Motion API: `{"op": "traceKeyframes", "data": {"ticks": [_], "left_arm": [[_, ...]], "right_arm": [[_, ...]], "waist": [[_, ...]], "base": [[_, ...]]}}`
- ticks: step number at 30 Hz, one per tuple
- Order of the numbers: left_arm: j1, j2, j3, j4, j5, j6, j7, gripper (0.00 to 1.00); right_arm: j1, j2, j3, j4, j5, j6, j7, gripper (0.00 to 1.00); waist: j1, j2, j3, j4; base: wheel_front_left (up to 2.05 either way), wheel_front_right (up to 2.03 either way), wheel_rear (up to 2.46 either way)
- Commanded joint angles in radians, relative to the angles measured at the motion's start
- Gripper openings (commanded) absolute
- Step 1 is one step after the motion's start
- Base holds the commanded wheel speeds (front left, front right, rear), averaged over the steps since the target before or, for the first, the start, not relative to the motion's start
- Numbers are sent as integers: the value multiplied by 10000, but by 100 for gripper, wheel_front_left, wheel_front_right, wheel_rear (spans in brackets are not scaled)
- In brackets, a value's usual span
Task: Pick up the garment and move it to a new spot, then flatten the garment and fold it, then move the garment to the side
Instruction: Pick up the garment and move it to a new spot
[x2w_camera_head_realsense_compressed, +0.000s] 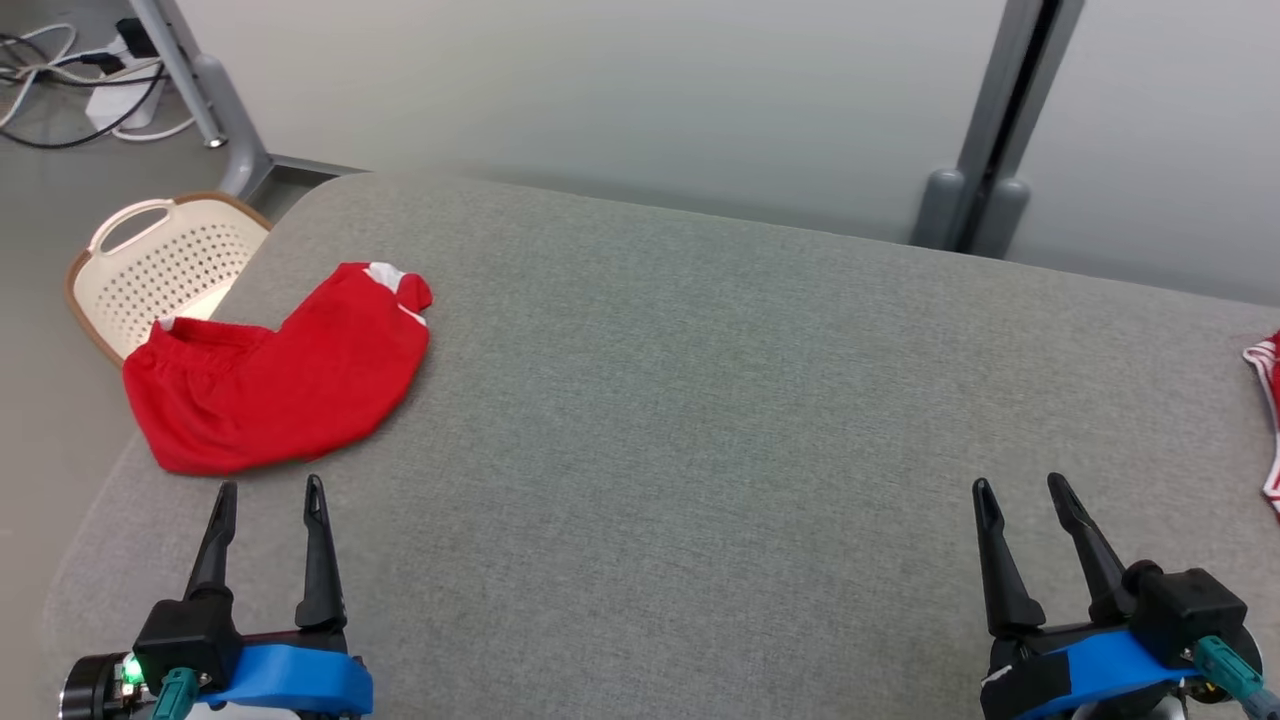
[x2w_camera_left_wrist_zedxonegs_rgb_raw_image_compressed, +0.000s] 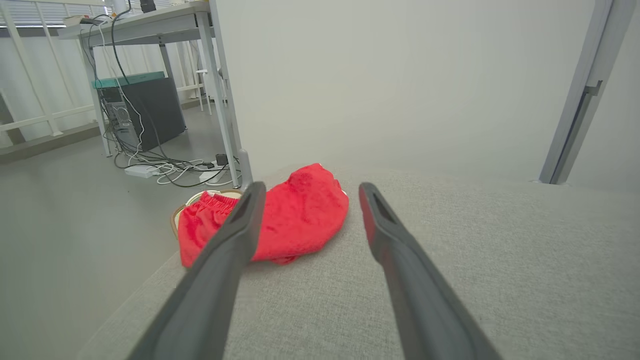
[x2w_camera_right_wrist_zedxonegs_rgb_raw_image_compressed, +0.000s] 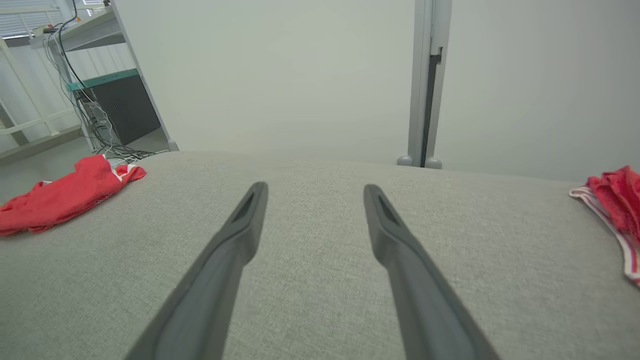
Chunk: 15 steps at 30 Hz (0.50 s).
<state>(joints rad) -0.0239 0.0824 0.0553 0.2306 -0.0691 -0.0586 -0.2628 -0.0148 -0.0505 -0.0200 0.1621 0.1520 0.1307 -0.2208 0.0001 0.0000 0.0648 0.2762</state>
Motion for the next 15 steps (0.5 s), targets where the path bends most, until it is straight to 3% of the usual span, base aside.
{"op": "traceKeyframes", "data": {"ticks": [1, 15], "left_arm": [[-135, 21, 40, -23, 5, 35, -27, 100], [-64, 9, 329, -154, -153, 229, -27, 100]], "right_arm": [[-113, 0, -25, 8, -55, 1, 20, 100], [-242, -3, -68, -107, -284, 1, 119, 100]], "waist": [[-1, 0, 127, 251], [-1, 0, 338, 1446]], "base": [[0, 0, 0], [0, 0, 0]]}}
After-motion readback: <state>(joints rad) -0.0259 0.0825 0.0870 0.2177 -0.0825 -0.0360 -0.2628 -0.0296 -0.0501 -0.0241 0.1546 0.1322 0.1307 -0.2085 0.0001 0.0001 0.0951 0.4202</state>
